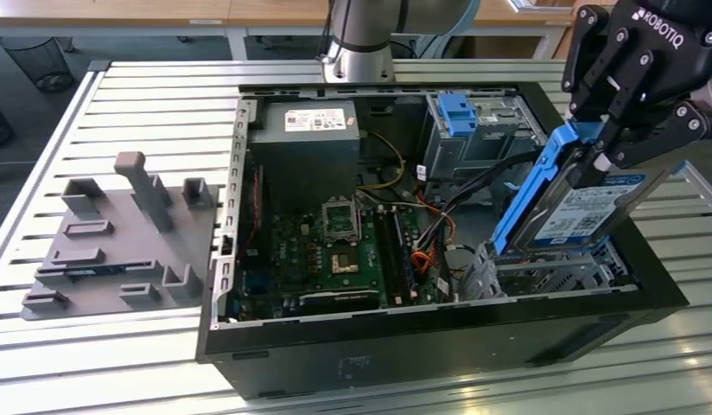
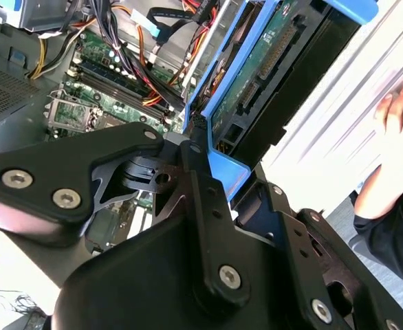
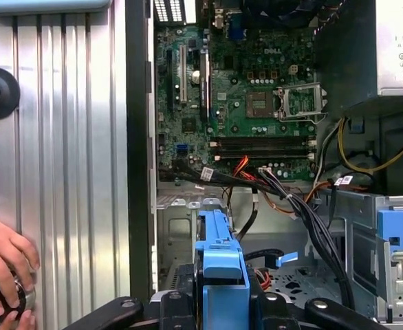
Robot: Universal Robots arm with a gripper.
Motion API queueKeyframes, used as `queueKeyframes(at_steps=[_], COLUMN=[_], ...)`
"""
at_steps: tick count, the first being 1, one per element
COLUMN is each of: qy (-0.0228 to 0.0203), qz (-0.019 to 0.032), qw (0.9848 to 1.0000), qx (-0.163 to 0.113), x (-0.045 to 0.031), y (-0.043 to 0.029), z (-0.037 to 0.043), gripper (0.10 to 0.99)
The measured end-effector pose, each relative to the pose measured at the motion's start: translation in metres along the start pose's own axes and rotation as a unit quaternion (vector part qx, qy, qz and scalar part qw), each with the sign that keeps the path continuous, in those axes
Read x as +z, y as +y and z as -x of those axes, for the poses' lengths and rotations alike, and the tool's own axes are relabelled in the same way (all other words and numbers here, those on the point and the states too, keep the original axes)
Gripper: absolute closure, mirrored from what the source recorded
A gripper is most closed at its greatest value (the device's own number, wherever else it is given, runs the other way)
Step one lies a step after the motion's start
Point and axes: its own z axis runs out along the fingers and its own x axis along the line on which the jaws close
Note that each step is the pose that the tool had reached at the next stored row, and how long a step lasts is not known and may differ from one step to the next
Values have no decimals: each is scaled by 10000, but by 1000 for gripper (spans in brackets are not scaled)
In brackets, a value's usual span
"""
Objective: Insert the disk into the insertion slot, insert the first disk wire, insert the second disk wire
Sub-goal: 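Insert the disk into the insertion slot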
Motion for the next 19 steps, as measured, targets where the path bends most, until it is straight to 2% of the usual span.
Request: queueKeyframes(at_steps=[19], qy=[1], qz=[0], qw=[10000], qx=[-50], x=[108], y=[0], z=[1], gripper=[718])
